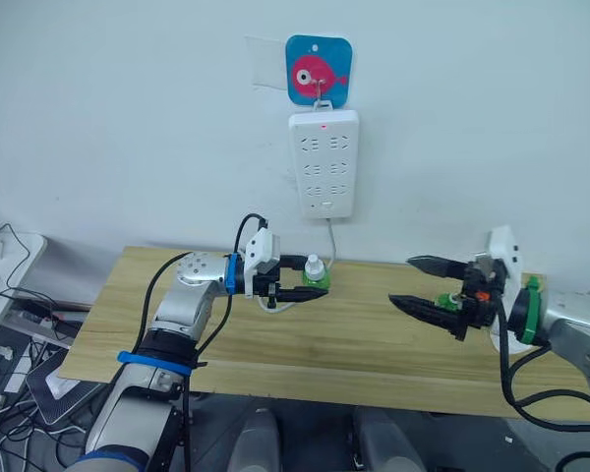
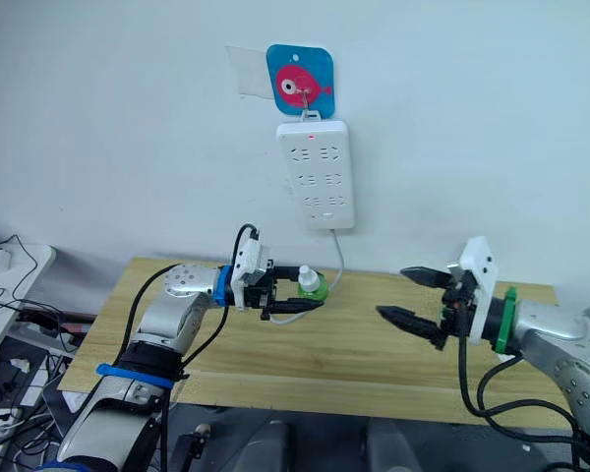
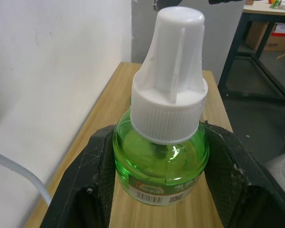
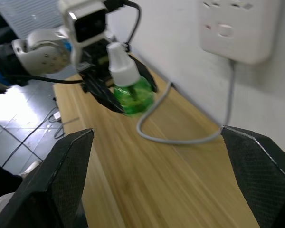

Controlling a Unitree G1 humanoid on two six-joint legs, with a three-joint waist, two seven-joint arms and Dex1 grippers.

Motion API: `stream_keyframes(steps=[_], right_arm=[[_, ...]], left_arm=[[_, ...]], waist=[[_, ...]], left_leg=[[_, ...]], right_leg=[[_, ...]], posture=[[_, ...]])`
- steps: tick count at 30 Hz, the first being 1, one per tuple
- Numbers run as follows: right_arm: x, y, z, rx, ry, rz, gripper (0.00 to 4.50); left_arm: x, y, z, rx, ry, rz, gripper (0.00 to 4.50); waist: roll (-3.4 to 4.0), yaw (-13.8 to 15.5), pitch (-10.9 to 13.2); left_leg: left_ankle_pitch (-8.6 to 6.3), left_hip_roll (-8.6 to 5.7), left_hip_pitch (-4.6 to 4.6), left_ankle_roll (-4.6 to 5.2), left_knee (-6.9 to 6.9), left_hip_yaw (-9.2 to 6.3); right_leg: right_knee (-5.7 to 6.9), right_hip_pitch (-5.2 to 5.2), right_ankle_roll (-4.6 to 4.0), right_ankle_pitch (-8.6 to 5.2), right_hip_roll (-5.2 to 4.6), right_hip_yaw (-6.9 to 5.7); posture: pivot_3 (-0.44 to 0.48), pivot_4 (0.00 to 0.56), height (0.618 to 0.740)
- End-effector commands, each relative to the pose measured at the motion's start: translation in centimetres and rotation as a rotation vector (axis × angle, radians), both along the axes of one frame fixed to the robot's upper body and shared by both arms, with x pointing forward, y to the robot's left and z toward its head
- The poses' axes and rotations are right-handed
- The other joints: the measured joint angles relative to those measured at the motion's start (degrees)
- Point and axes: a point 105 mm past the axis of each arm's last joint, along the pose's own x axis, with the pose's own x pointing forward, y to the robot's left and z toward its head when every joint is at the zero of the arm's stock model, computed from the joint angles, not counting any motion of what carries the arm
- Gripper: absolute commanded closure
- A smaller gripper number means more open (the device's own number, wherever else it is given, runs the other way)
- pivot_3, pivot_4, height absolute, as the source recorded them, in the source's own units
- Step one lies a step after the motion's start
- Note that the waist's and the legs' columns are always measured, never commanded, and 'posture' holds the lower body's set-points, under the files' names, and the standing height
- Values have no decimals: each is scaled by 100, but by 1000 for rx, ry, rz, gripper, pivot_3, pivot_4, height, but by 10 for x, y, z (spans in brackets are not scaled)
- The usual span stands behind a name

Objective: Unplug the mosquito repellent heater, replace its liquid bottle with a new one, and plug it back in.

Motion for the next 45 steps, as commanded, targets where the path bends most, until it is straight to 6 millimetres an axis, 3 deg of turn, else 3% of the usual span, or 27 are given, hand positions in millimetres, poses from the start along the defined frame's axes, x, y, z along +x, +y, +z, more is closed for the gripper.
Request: stream_keyframes(steps=[1, 6, 15, 24, 28, 34, 37, 41, 45], right_arm=[[9, 25, 11, 16, -91, 9, 45], [19, 49, 12, 15, -145, 15, 45], [31, 71, 9, 31, -176, 20, 45], [35, 78, 5, 47, -182, 17, 45], [33, 78, 3, 42, -177, 41, 944], [29, 79, -1, 26, -162, 72, 3096], [28, 80, -2, 24, -158, 85, 3958], [28, 79, 3, 21, -166, 163, 4028], [25, 82, 16, 7, -167, 397, 4067]], left_arm=[[1, -3, 14, -28, -50, -18, 2268], [2, -6, 15, -32, -50, -21, 2268], [5, -10, 19, -43, -54, -26, 2268], [4, -10, 18, -39, -55, -30, 2268], [4, -10, 18, -39, -56, -28, 2268], [4, -10, 19, -39, -56, -29, 2268], [4, -11, 19, -39, -57, -32, 2268], [-1, -13, 19, -35, -54, -66, 2268], [-18, -14, 14, -9, -41, -165, 2268]], waist=[[-1, 1, 0], [-2, 16, 1], [-2, 20, 1], [-2, 20, 1], [-2, 20, 1], [-2, 20, 1], [-2, 20, 1], [-2, 20, 1], [0, 4, 2]], left_leg=[[0, 1, 1, 0, 0, -1], [0, 0, -6, 0, -4, -3], [0, -1, -14, 0, -23, -8], [1, 0, -32, -1, -39, -7], [1, 0, -33, -1, -39, -7], [2, 0, -33, -1, -39, -7], [2, 0, -33, -1, -40, -8], [2, 0, -33, -1, -39, -7], [2, 0, -31, 0, -39, -4]], right_leg=[[0, 0, 0, 0, 1, -1], [-6, -6, 0, 0, -1, -4], [-24, -12, -1, 1, -4, -11], [-26, -38, -2, 1, -5, -11], [-26, -38, -2, 1, -5, -11], [-26, -38, -2, 1, -5, -12], [-26, -38, -2, 1, -5, -12], [-26, -38, -2, 1, -5, -12], [-25, -38, -3, 1, -5, -11]], posture=[[34, 186, 740], [27, 189, 740], [25, 190, 740], [31, 192, 740], [34, 192, 740], [36, 194, 740], [36, 194, 740], [37, 198, 740], [55, 201, 740]])
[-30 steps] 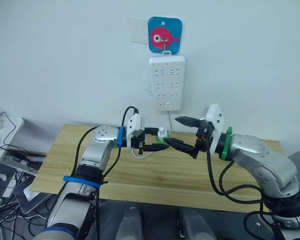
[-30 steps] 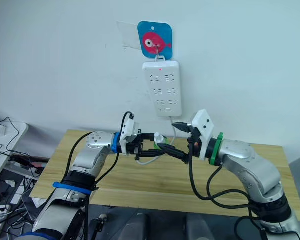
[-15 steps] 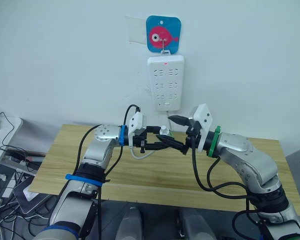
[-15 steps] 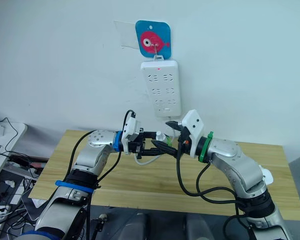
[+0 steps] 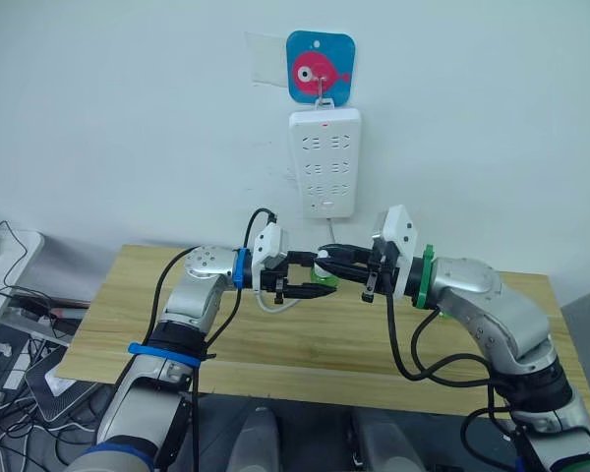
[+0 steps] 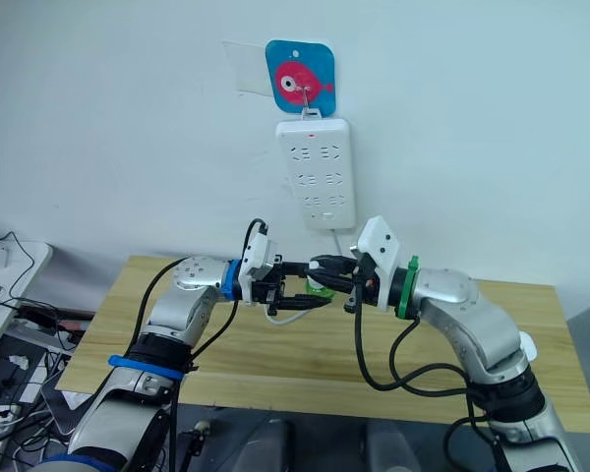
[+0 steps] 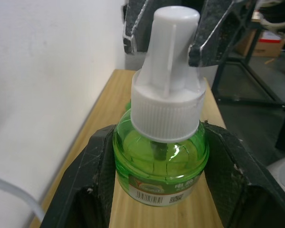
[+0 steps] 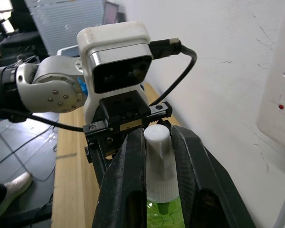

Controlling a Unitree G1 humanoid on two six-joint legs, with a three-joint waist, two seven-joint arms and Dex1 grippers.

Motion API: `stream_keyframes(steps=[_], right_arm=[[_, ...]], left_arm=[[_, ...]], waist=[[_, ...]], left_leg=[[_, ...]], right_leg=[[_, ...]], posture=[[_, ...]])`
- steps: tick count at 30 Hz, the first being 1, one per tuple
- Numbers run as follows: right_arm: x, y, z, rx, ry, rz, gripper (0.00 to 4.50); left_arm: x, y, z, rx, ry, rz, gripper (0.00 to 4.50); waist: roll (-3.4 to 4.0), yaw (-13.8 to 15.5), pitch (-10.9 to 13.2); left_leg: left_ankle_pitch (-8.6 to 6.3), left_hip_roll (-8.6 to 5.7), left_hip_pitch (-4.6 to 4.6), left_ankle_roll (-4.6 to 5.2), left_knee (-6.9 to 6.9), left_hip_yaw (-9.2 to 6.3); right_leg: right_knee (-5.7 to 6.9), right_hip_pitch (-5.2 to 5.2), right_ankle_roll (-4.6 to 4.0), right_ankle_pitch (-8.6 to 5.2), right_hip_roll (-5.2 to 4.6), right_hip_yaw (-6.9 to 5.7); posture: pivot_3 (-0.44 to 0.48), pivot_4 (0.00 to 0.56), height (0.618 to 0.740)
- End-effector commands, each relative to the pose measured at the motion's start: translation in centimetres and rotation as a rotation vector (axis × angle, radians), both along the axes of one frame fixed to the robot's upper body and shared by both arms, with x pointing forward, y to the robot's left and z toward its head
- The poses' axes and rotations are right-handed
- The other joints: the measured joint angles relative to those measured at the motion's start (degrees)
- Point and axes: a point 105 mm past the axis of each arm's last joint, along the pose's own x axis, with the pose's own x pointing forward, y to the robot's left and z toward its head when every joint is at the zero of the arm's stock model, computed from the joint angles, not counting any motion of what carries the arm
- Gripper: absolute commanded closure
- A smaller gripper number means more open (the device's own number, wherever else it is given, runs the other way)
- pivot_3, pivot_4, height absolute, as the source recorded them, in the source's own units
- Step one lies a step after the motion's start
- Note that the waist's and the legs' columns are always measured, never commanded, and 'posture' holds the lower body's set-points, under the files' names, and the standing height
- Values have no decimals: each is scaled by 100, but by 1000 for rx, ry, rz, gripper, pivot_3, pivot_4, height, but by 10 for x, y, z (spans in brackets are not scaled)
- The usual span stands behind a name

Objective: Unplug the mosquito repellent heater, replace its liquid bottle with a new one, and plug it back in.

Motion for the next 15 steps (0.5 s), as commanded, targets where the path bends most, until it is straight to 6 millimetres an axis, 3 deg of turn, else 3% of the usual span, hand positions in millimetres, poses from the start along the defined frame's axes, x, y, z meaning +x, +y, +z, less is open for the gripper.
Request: stream_keyframes(steps=[1, 7, 12, 15], right_arm=[[-12, 7, 19, 15, -13, 250, 4081], [-31, 15, 15, -91, 14, 568, 4081], [-23, 14, 18, -88, 2, 558, 4081], [-14, 4, 24, -72, -1, 478, 3010]], left_arm=[[-20, -5, 6, 6, -29, -126, 2268], [-36, -1, 5, 44, -26, -212, 2268], [-35, 2, 6, 49, -30, -185, 2268], [-32, 4, 6, 41, -29, -152, 2268]], waist=[[0, -4, 1], [0, 46, 6], [-2, 97, 11], [-1, 124, 12]], left_leg=[[0, 0, 1, 0, -2, -2], [0, 6, -2, 2, -11, -10], [0, 3, -7, 2, -8, -14], [1, 3, -7, 2, -7, -17]], right_leg=[[0, 1, 0, 0, 0, -1], [-7, -2, -5, -3, 4, -13], [-11, -1, -5, -2, -2, -16], [-8, -1, -5, -2, -2, -18]], posture=[[64, 202, 740], [124, 211, 740], [143, 217, 740], [135, 215, 740]])
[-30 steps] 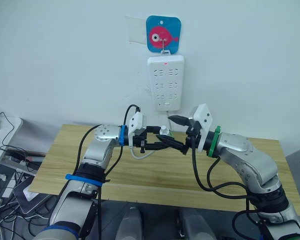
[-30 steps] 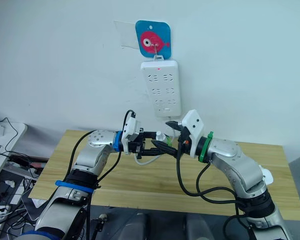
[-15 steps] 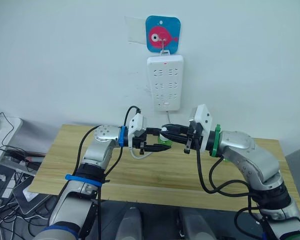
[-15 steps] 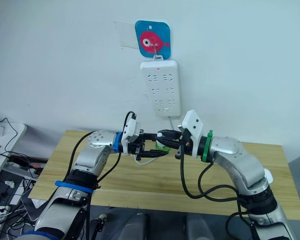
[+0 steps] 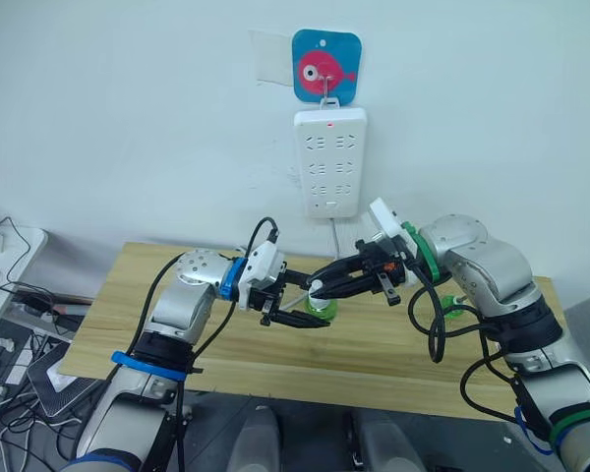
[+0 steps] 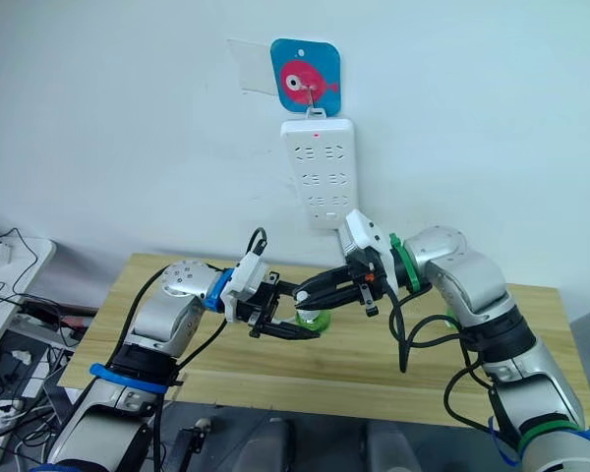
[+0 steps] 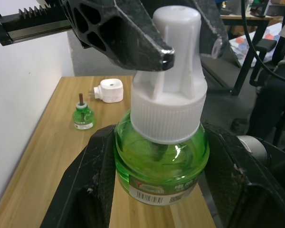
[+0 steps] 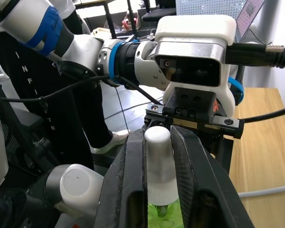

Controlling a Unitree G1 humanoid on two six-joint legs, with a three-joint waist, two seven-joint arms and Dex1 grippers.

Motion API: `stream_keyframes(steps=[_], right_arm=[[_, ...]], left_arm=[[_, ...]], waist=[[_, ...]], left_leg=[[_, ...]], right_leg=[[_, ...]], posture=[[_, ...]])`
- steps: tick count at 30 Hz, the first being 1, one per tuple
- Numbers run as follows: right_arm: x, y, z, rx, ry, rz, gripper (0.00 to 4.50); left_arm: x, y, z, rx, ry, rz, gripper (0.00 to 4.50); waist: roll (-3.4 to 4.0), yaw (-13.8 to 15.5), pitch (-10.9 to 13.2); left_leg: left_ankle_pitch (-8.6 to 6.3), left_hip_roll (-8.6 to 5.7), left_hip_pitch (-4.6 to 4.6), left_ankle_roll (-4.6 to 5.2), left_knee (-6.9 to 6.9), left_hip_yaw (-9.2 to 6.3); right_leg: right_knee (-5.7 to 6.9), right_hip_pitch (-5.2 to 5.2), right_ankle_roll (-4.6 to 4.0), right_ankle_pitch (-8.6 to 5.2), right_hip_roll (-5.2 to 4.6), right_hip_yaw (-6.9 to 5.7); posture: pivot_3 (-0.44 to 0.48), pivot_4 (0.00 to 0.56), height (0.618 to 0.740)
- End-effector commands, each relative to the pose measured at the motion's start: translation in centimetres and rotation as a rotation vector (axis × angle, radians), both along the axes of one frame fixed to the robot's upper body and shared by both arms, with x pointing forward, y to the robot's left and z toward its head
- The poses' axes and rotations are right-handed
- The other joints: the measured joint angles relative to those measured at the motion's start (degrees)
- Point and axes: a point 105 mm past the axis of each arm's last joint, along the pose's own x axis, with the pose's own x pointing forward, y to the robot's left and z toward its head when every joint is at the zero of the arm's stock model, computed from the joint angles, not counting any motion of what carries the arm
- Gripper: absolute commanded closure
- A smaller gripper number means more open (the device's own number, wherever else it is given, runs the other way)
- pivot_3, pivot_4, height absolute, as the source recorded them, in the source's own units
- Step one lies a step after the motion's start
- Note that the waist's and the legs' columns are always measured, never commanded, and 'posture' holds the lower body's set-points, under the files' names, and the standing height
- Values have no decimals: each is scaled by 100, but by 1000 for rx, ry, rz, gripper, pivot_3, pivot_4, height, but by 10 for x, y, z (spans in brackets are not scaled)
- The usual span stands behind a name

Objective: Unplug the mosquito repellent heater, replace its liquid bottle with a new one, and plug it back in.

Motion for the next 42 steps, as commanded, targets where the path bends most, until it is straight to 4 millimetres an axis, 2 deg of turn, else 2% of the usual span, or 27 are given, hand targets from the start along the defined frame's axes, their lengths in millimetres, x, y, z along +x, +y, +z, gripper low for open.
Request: stream_keyframes(steps=[1, 5, 9, 13, 16, 23, 26, 33, 34, 39, 42], right_arm=[[3, -11, 18, 44, -51, -52, 2782], [3, -26, 17, 62, -42, -199, 1490], [2, -27, 10, 101, -79, -381, 48], [-6, -23, 3, 124, -87, -481, 17], [-1, -21, -1, 168, -93, -629, 17], [4, -18, -7, 207, -90, -720, 17], [7, -18, -8, 203, -100, -723, 636], [8, -13, -12, 187, -109, -692, 3219], [8, -12, -11, 189, -110, -691, 3466], [8, -12, -7, 195, -121, -663, 3457], [0, -8, -5, 165, -127, -525, 3457]], left_arm=[[1, 0, 4, -15, -26, 29, 2268], [7, 0, 3, -26, -28, 67, 2268], [18, -2, 5, -45, -37, 126, 2268], [28, -4, 9, -73, -39, 187, 2268], [35, -5, 11, -92, -35, 225, 2268], [36, -10, 12, -96, -27, 203, 2268], [38, -12, 14, -99, -30, 199, 2268], [40, -13, 16, -103, -34, 192, 2268], [40, -13, 16, -102, -34, 192, 2268], [37, -11, 14, -96, -30, 183, 2268], [27, -12, 13, -87, -14, 124, 2268]], waist=[[0, 26, 0], [0, 102, 0], [0, 124, 0], [-1, 104, -1], [-1, 69, -1], [-1, 55, -2], [-1, 38, -2], [-1, 4, -2], [-1, -7, -2], [-1, -37, -2], [-1, -58, -2]], left_leg=[[0, 0, 0, 0, 0, -1], [0, 0, -4, 0, -1, -3], [0, -2, -16, 0, -1, -8], [1, -5, -23, -1, 2, -9], [1, -4, -23, -1, 2, -11], [3, -6, -23, -5, 2, -10], [4, -6, -23, -5, 2, -11], [4, -6, -24, -5, 2, -10], [4, -6, -23, -5, 1, -10], [4, -6, -24, -5, 2, -11], [4, -6, -24, -5, 2, -10]], right_leg=[[0, 0, 0, 0, 0, -1], [-8, 0, 0, 0, -1, -3], [-15, -5, 0, 0, -4, -10], [-12, -10, 0, 1, -6, -10], [-10, -10, 0, 1, -6, -12], [-9, -11, 0, 1, -6, -12], [-9, -11, 0, 1, -6, -13], [-10, -11, 0, 1, -6, -14], [-10, -11, 0, 1, -6, -14], [-9, -10, 0, 1, -6, -13], [-9, -10, 0, 1, -6, -13]], posture=[[135, 215, 740], [106, 205, 740], [102, 201, 740], [88, 194, 740], [75, 190, 740], [41, 177, 740], [36, 176, 740], [40, 181, 740], [42, 181, 740], [48, 184, 740], [49, 185, 740]])
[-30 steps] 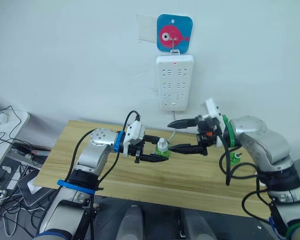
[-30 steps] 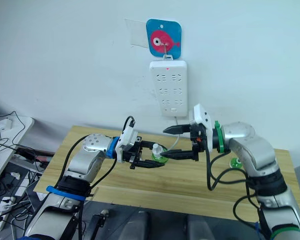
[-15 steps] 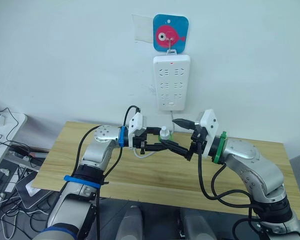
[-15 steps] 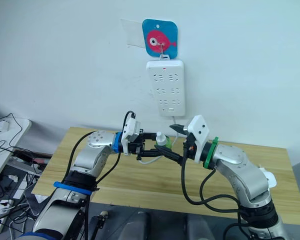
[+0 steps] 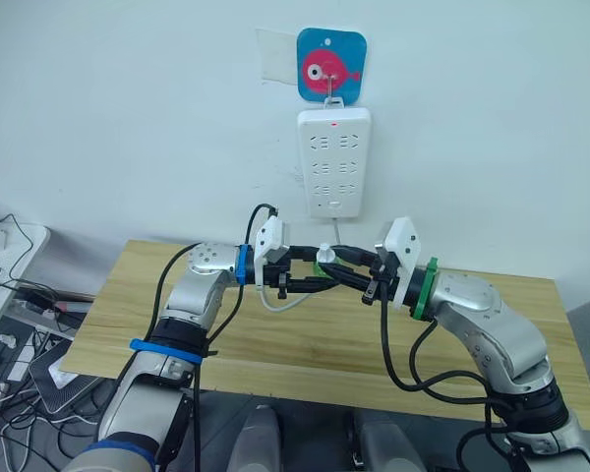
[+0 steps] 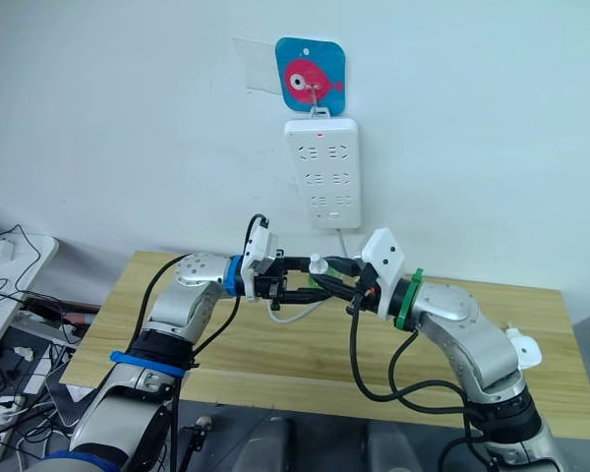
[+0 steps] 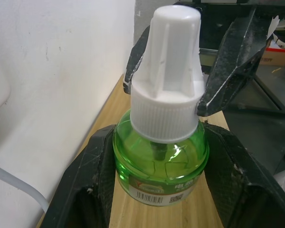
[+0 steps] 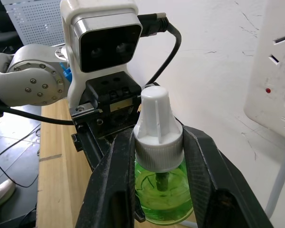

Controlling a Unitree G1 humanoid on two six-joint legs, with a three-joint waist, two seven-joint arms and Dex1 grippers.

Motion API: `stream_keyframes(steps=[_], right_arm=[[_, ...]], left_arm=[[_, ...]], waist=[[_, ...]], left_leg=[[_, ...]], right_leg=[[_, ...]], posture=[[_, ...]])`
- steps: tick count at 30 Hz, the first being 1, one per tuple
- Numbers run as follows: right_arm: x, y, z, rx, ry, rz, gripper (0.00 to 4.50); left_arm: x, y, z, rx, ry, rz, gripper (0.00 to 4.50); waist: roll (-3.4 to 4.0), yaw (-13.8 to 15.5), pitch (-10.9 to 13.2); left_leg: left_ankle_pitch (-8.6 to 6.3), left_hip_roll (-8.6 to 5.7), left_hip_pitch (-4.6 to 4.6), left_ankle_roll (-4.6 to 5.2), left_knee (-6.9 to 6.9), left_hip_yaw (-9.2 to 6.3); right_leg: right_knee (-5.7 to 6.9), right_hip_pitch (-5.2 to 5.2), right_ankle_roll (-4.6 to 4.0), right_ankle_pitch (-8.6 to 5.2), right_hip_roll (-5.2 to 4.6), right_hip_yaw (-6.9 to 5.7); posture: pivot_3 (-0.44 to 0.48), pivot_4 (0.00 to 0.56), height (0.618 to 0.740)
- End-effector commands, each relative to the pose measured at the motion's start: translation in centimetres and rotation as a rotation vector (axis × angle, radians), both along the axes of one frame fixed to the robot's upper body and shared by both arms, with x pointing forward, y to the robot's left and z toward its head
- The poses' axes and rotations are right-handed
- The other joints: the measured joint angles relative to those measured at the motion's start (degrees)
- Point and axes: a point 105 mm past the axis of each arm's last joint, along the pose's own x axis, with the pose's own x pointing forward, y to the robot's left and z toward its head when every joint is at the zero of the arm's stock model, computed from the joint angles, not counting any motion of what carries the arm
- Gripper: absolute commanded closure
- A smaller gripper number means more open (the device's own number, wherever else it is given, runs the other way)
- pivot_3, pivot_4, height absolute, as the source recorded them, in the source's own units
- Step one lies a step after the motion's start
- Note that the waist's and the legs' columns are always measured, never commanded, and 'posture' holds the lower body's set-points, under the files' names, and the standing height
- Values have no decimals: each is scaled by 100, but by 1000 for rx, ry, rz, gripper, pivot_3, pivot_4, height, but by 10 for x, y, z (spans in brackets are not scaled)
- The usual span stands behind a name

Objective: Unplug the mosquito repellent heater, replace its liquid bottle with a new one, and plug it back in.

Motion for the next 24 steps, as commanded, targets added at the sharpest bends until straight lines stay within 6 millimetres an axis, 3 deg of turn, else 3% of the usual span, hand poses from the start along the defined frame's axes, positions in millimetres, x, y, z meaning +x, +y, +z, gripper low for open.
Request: stream_keyframes(steps=[1, 8, 12, 17, 22, 24], right_arm=[[-15, 8, 16, -13, -60, 205, 3457], [-30, 19, 22, -93, -13, 646, 3457], [-29, 20, 21, -124, 1, 741, 3457], [-22, 14, 23, -134, -3, 728, 1780], [-14, -12, 27, -116, 4, 541, 44], [-13, -19, 28, -95, -3, 445, 44]], left_arm=[[-14, -4, 8, -2, -36, -98, 2268], [-43, -1, 2, 77, -29, -278, 2268], [-48, 0, 4, 88, -33, -302, 2268], [-46, 2, 4, 88, -43, -280, 2268], [-40, 2, 3, 70, -44, -240, 2268], [-37, 0, 3, 60, -46, -222, 2268]], waist=[[0, -16, 0], [0, -41, 1], [0, 9, 1], [0, 97, 1], [0, 203, 1], [0, 228, 1]], left_leg=[[0, -1, 0, 0, 0, 1], [1, 0, 5, 3, 0, 0], [3, 1, 7, 6, -1, -6], [3, 0, 7, 6, 1, -5], [3, -3, 5, 6, 5, -8], [3, -5, 4, 6, 5, -6]], right_leg=[[0, 0, 0, 0, -1, 1], [4, 2, -1, 0, 1, -1], [7, 3, -1, 0, 1, -6], [8, 3, -1, 0, -1, -4], [9, 4, -1, 0, -5, -7], [7, 3, -1, 0, -8, -5]], posture=[[52, 186, 740], [123, 198, 740], [138, 202, 740], [146, 206, 740], [106, 200, 740], [94, 197, 740]])
